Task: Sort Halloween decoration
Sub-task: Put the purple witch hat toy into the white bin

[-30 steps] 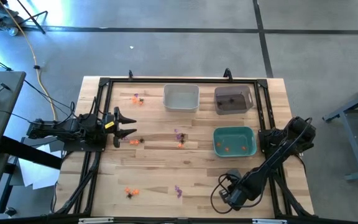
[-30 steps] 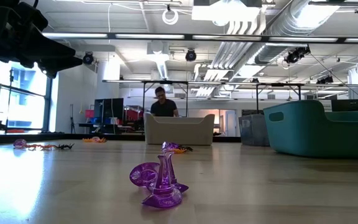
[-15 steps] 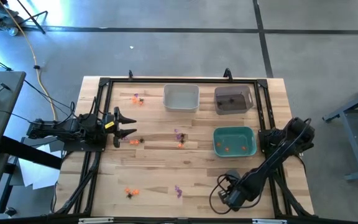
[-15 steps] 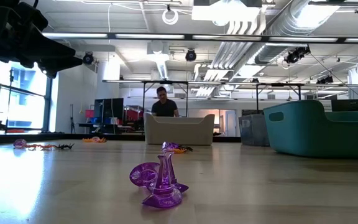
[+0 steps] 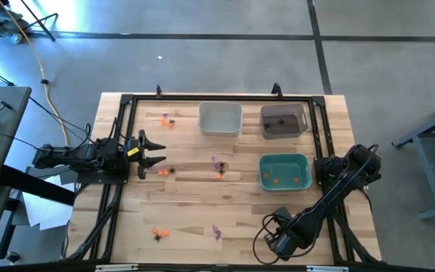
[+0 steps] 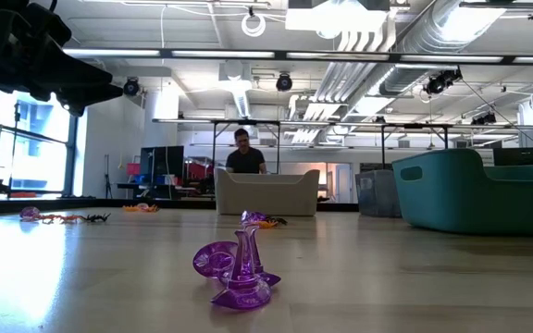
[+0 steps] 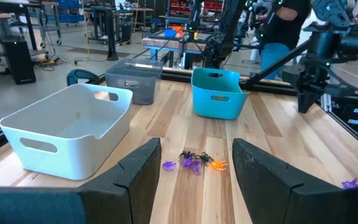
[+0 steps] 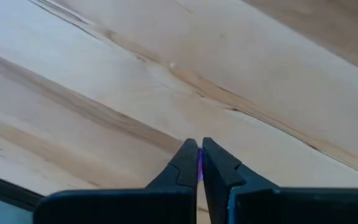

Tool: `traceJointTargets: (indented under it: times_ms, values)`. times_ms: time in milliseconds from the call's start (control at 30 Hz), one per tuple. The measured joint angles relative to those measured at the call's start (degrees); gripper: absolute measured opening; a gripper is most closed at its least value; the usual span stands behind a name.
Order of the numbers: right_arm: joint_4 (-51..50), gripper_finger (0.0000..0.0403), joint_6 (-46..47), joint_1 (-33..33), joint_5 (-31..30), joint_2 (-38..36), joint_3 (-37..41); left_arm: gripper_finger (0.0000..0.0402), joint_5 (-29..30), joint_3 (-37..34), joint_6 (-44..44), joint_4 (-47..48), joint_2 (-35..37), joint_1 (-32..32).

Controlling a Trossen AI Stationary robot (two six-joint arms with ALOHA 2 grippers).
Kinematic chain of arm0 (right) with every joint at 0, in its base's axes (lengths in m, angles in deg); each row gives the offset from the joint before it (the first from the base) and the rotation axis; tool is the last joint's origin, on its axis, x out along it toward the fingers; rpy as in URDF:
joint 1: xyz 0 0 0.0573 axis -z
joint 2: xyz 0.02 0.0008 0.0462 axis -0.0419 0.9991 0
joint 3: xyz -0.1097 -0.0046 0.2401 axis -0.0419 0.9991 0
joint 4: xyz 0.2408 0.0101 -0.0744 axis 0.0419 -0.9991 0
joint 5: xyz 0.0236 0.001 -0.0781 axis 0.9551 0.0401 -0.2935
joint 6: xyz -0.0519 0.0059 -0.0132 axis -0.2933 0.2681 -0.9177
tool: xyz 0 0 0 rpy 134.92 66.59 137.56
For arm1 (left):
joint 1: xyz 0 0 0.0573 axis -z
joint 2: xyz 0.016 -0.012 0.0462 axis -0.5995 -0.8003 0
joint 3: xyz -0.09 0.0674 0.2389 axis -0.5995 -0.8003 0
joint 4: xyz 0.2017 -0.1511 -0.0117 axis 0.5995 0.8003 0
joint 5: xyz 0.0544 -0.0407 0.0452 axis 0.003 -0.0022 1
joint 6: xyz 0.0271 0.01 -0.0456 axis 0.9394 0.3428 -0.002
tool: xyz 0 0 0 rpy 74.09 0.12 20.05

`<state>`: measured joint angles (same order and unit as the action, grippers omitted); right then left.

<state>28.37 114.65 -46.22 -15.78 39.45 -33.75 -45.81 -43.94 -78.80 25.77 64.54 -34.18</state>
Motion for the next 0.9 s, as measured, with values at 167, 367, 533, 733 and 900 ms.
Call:
traceJointTargets:
  times_ms: [167, 367, 533, 733, 900]
  values:
    - [-5.92, 0.0, -2.09, 0.76, -1.44, -0.02, -4.08, 0.0186, 0.0, 0.01, 0.0, -0.01, 0.0, 0.02]
    - [-15.1, 0.0, -13.25, 6.69, -6.6, -0.15, -10.32, 0.0186, 0.0, 0.01, 0.0, 0.0, 0.0, 0.0]
    - [-17.94, 0.0, -30.41, 15.24, -12.9, -0.22, -15.77, 0.0186, 0.0, 0.0, 0.0, -0.02, 0.0, 0.02]
    - [-15.7, 0.0, -54.41, 28.21, -20.01, -0.22, -21.5, 0.0186, 0.0, -0.01, -0.01, -0.01, 0.0, 0.01]
    - [-7.27, 0.0, -72.0, 39.76, -22.33, -0.28, -23.65, 0.0186, 0.0, 0.02, 0.0, -0.01, 0.0, 0.01]
